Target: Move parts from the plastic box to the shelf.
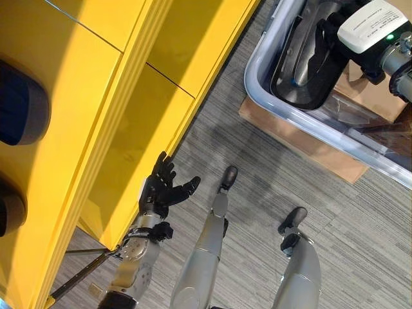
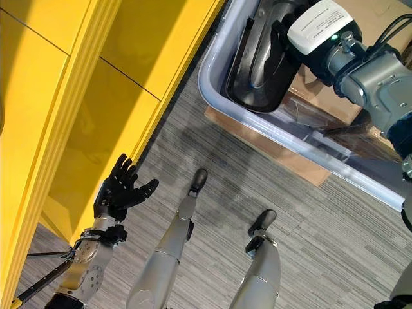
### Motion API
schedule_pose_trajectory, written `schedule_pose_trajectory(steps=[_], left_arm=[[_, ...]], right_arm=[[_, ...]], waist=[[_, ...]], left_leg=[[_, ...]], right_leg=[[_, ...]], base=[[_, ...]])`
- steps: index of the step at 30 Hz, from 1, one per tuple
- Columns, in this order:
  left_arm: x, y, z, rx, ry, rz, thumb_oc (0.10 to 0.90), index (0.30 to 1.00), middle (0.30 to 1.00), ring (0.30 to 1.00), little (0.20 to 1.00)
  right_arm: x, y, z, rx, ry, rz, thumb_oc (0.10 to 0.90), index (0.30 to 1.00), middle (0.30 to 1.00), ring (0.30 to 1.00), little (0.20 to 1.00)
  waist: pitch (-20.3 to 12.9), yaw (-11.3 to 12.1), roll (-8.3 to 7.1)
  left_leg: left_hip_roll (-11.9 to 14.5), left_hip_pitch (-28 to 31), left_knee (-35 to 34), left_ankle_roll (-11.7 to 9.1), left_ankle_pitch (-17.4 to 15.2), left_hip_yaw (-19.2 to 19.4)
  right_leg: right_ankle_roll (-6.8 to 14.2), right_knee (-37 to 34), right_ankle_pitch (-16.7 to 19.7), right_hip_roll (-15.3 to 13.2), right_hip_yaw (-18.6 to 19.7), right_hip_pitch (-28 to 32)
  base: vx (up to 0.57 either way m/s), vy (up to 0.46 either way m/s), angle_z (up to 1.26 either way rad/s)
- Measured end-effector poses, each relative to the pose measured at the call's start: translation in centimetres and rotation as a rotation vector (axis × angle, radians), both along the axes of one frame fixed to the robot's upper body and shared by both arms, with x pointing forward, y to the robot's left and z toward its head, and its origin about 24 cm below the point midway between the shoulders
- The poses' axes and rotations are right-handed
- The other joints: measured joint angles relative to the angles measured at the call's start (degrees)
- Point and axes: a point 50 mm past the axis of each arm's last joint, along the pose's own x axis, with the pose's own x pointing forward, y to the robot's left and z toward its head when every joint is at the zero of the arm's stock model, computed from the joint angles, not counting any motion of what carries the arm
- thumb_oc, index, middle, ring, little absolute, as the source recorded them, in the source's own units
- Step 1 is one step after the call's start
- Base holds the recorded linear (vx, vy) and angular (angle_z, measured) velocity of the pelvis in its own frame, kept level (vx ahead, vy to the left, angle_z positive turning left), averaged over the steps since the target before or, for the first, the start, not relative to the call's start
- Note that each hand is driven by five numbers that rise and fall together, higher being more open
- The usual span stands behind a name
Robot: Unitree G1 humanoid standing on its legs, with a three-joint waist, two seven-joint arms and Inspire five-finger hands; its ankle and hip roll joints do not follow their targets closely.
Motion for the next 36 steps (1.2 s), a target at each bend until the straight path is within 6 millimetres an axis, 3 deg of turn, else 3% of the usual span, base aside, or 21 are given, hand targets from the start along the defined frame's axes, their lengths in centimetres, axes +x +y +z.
schedule_pose_trajectory(steps=[5,6,7,16,21,30,36], left_arm=[[0.0,0.0,0.0,0.0,-0.003,0.001,0.9,1.0,1.0,1.0,1.0],[0.0,0.0,0.0,-0.001,-0.004,0.002,0.9,1.0,1.0,1.0,1.0],[0.0,0.0,0.0,-0.001,-0.004,0.002,0.9,1.0,1.0,1.0,1.0],[0.1,0.0,0.1,-0.001,-0.008,0.002,0.9,1.0,1.0,1.0,1.0],[0.2,0.0,0.2,-0.001,-0.013,0.001,0.9,1.0,1.0,1.0,1.0],[0.3,-0.4,0.0,0.002,-0.003,-0.015,0.9,1.0,1.0,1.0,1.0],[0.3,-0.2,-0.2,0.007,0.008,-0.011,0.9,1.0,1.0,1.0,1.0]], right_arm=[[-0.1,-0.1,0.5,0.012,-0.021,-0.008,0.9,1.0,1.0,1.0,1.0],[-0.1,-0.1,0.5,0.012,-0.022,-0.008,0.622,0.61,0.61,0.61,0.61],[-0.1,-0.1,0.6,0.014,-0.025,-0.007,0.4,0.3,0.3,0.3,0.3],[-0.1,1.3,2.1,0.06,-0.119,0.053,0.4,0.3,0.3,0.3,0.3],[-0.2,1.1,2.1,0.067,-0.125,0.058,0.4,0.3,0.3,0.3,0.3],[0.7,-0.1,-1.9,0.068,0.018,-0.026,0.4,0.3,0.3,0.3,0.3],[0.7,-0.1,-7.3,0.073,0.229,-0.016,0.4,0.3,0.3,0.3,0.3]], waist=[[0.0,-0.2,0.02],[0.0,-0.3,0.02],[0.0,-0.3,0.02],[-0.1,0.4,0.01],[-0.1,0.9,-0.03],[-0.1,1.2,-0.07],[-0.1,1.1,-0.76]], left_leg=[[0.0,-1.3,0.5,-0.1,0.2,-0.3],[0.0,-1.5,0.5,-0.2,0.2,-0.4],[0.0,-1.7,0.6,-0.3,0.3,-0.5],[0.0,-2.7,1.0,-0.5,0.6,-1.3],[0.2,-2.2,1.2,-0.4,0.7,-1.2],[0.6,3.1,1.2,-0.2,0.6,-1.1],[1.8,9.4,0.5,0.6,0.1,0.3]], right_leg=[[-0.1,0.6,0.0,0.0,0.0,-1.1],[-0.2,0.7,0.0,0.1,0.0,-1.2],[-0.2,1.0,0.0,0.1,0.0,-1.5],[-0.4,0.8,0.1,0.2,-0.8,-1.8],[-0.5,-0.4,0.8,0.6,-1.1,-0.7],[0.2,-6.5,3.7,2.0,-2.5,7.6],[0.4,-13.1,7.0,3.9,-2.3,15.5]], base=[[0.0,0.0,0.0],[0.0,0.0,0.0],[0.0,0.0,0.0],[0.0,-0.001,0.01],[-0.02,0.007,-0.02],[-0.03,0.011,-0.02],[-0.02,0.001,-0.15]])
